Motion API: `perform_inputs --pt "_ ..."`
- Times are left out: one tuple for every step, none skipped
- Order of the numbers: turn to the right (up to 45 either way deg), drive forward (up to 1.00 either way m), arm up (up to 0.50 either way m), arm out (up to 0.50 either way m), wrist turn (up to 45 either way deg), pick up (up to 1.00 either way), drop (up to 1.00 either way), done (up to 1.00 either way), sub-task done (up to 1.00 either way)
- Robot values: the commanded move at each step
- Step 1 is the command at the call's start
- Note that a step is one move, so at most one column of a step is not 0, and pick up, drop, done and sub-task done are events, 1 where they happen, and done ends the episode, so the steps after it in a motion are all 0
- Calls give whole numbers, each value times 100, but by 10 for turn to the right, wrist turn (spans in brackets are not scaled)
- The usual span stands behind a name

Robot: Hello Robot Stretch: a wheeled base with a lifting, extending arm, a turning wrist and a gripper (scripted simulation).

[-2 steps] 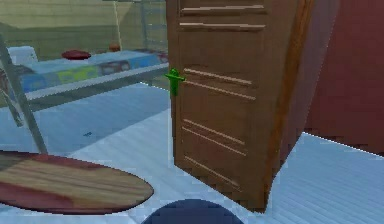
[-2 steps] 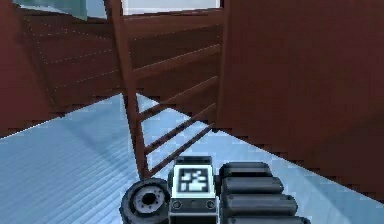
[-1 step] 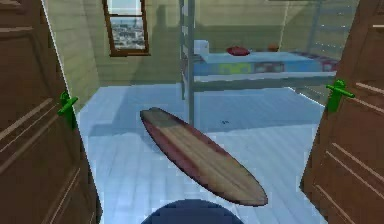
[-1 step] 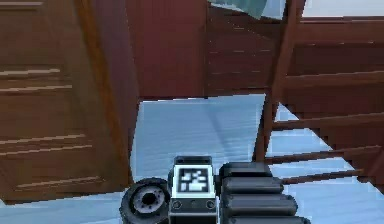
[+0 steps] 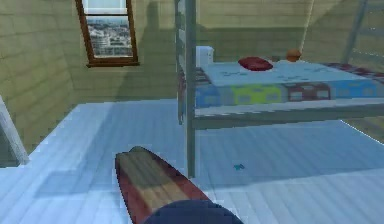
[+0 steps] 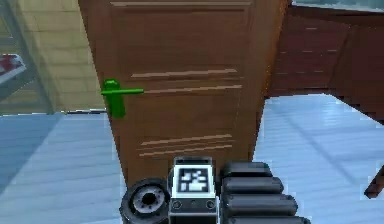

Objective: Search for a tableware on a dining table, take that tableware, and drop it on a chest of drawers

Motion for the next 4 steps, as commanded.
perform_inputs --pt "-60 0 0 0 0 0 0 0 0" --pt "0 35 0 0 0 0 0 0 0" --pt "-450 0 0 0 0 0 0 0 0" --pt "0 85 0 0 0 0 0 0 0"
